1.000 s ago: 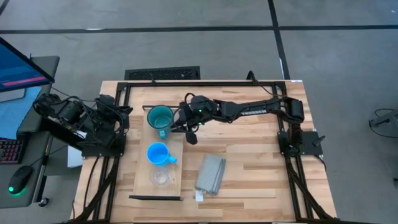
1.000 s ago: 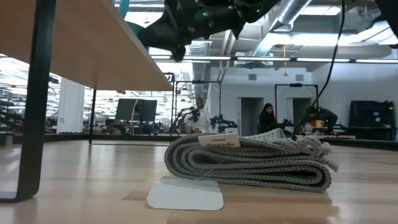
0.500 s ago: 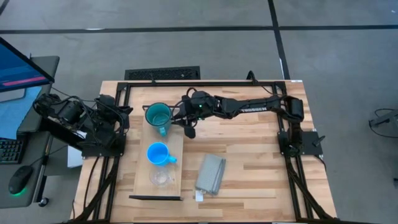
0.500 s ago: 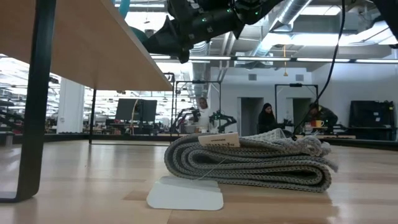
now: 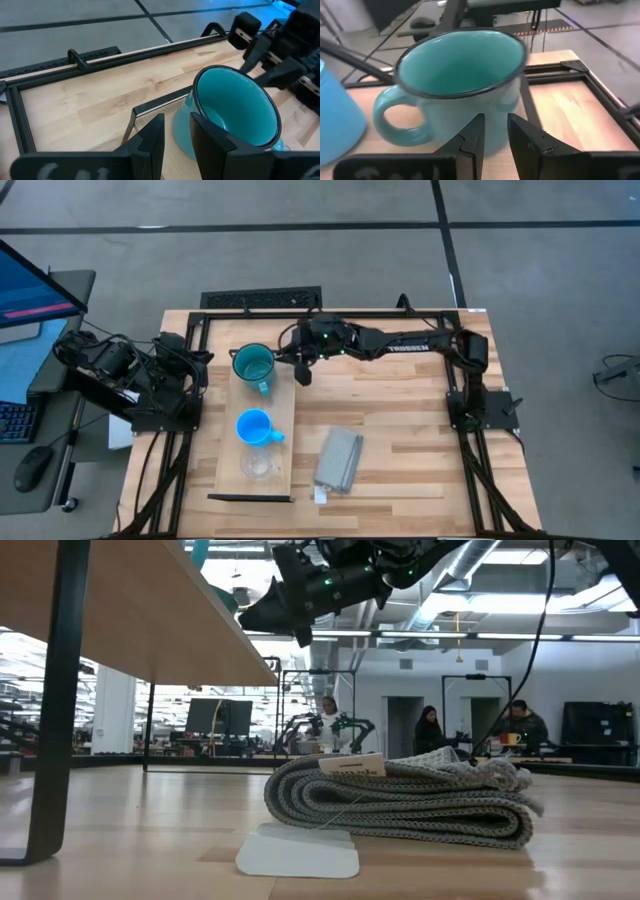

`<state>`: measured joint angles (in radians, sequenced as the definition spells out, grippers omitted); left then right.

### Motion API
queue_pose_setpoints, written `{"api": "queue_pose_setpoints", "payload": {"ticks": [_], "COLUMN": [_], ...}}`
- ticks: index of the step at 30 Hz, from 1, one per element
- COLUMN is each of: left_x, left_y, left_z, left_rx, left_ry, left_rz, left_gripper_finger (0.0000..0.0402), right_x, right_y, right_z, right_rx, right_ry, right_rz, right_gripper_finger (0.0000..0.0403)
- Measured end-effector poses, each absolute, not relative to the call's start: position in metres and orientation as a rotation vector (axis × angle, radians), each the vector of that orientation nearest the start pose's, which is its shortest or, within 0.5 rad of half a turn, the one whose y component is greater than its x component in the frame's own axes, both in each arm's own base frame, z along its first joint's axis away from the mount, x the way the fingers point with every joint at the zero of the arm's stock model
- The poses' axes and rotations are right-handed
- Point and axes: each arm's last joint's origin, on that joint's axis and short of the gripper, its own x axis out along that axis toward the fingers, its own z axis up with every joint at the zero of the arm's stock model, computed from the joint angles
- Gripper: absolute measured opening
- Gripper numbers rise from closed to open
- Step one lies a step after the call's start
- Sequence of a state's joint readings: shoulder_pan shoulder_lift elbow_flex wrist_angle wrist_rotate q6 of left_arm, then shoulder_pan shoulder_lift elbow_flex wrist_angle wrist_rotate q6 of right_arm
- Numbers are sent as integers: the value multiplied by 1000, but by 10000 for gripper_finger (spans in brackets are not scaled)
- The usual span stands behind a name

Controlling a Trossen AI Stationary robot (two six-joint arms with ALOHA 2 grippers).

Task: Stack small to large cups/mugs on shelf
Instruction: Put the blue mug on the shelf

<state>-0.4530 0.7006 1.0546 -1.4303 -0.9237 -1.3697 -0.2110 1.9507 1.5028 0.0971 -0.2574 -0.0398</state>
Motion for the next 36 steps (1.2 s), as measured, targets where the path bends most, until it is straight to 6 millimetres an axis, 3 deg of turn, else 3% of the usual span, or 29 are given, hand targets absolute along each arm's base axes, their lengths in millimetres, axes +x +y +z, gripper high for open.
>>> {"api": "queue_pose_setpoints", "payload": {"ticks": [5,11,16,22,29,36], "left_x": [71,71,71,71,71,71], "left_y": [-9,-9,-9,-9,-10,-10], "left_z": [340,340,339,339,339,339], "left_rx": [-581,-587,-594,-569,-562,-546], "left_ry": [378,391,403,416,444,450], "left_rz": [854,847,840,832,815,811], "left_gripper_finger": [82,82,82,82,82,82], "right_x": [443,446,449,448,441,438], "right_y": [-98,-74,-46,-29,-30,-28], "right_z": [262,266,272,287,295,319], "right_rx": [117,122,-2,-205,-332,-521], "right_ry": [360,433,501,569,712,737], "right_rz": [22,141,170,173,143,116], "right_gripper_finger": [107,107,107,107,107,107]}}
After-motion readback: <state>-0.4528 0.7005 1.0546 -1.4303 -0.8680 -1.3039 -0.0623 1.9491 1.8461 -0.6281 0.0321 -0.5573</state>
